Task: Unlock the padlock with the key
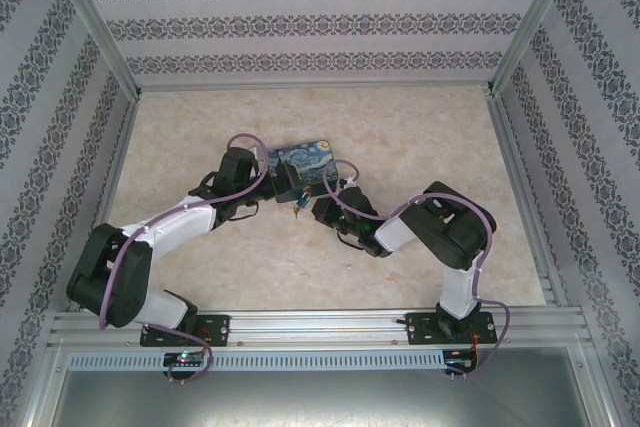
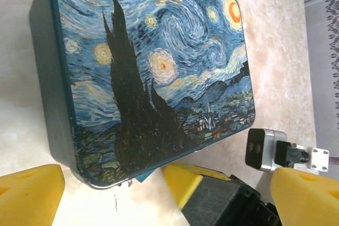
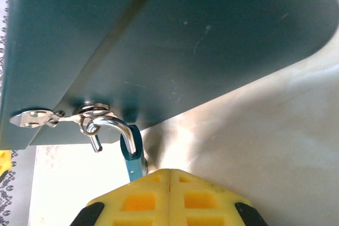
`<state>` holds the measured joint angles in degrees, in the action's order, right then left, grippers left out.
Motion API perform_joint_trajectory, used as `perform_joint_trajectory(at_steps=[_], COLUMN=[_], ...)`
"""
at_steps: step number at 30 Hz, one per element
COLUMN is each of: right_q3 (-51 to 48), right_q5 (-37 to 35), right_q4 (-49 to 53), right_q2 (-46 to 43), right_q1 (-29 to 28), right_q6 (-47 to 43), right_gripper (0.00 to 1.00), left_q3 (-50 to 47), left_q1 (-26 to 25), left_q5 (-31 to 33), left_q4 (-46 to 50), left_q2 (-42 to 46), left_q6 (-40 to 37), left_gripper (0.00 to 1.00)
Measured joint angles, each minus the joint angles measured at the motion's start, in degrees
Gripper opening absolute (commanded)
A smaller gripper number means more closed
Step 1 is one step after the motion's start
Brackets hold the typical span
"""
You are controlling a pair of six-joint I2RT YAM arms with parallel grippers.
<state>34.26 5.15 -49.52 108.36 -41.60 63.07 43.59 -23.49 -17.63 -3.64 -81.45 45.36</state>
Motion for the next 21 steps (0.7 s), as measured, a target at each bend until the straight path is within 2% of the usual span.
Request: perform_joint_trajectory(at_steps=[1,3,5,7,11,17,21], right_q3=[-0.07,-0.33,-0.57,-1.22,-1.86,-0.61,3.08], right_q5=[0.02,0.42,0.22,-0.17,-0.83,0.17,1.40], right_q4=[-0.02,-0.66,-0.94,-0.87,0.11,2.67,5.70], right_q2=[-0.09,-0.46,-1.92,-3.06,-3.91,-3.96,-3.93], right_q1=[0.00,0.00,-0.28,-0.26,-0.09,2.78,4.94], right_q6=[0.00,0.09,0.04,-0.11,-0.24,-0.72,-1.49], right_gripper=[0.16,0.34,0.43,0.47,0.45,0.21,0.14], left_q3=[0.07,0.28,0.94,1.77,3.85,4.68,4.68], left_q1=[0.00,0.00,0.00,0.00,0.02,0.37,0.39], left_q5=[0.28,0.98,1.75,2.54,4.00,5.14,5.33], left_q4=[0.55,1.64,2.95,4.02,6.14,8.22,8.87], left_q2=[0.15,0.39,0.42,0.42,0.42,0.94,1.14], left_q6=[-0.39,-1.29,-2.27,-3.26,-5.18,-6.73,-7.04], left_gripper=[1.00,1.00,1.00,1.00,1.00,1.00,1.00])
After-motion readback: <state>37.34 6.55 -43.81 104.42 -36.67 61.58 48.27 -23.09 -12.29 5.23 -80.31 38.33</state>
